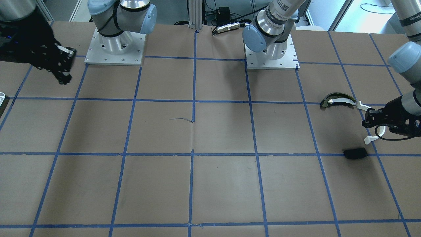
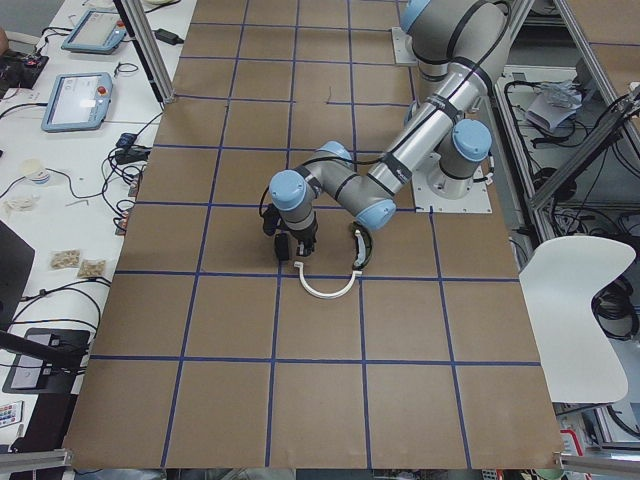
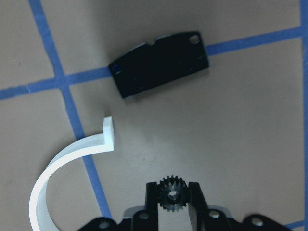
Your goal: Place bearing gear from tray to pile
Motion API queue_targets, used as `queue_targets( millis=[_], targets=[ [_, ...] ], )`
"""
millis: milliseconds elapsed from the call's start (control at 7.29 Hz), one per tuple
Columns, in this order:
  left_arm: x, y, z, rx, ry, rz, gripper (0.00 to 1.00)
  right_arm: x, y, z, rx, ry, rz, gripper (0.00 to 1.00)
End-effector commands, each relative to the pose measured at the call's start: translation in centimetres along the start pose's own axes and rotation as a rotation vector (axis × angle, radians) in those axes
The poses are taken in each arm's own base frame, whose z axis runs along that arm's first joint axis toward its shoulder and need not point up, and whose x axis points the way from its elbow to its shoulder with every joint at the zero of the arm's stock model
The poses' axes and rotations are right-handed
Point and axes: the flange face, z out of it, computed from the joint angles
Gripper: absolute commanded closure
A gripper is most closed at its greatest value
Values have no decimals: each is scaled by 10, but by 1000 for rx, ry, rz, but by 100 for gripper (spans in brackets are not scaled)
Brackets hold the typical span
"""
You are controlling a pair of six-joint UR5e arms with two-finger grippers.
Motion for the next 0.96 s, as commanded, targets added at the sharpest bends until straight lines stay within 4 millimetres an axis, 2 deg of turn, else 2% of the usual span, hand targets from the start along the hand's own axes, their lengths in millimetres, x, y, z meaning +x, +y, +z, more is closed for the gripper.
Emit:
queue_targets(
  millis=[0, 137, 274, 411, 549, 686, 823],
  targets=[
    [-11, -8, 35, -10, 25, -18, 100, -119, 6, 39, 67, -52, 53, 84],
    [-11, -10, 42, -16, 34, -19, 100, -163, 5, 68, 83, -73, 44, 86],
    [-11, -12, 45, -20, 38, -38, 100, -196, 7, 107, 90, -84, -22, 85],
    [-10, -12, 46, -24, 39, -61, 79, -221, 13, 147, 61, -71, -97, 85],
    [-10, -12, 46, -24, 39, -79, 16, -240, 16, 184, 50, -71, -131, 85],
    [-9, -12, 44, -19, 39, -78, 2, -259, 16, 221, 73, -79, -178, 82],
    [-7, -12, 37, -18, 27, -73, 0, -273, 22, 235, 91, -86, -206, 69]
  ],
)
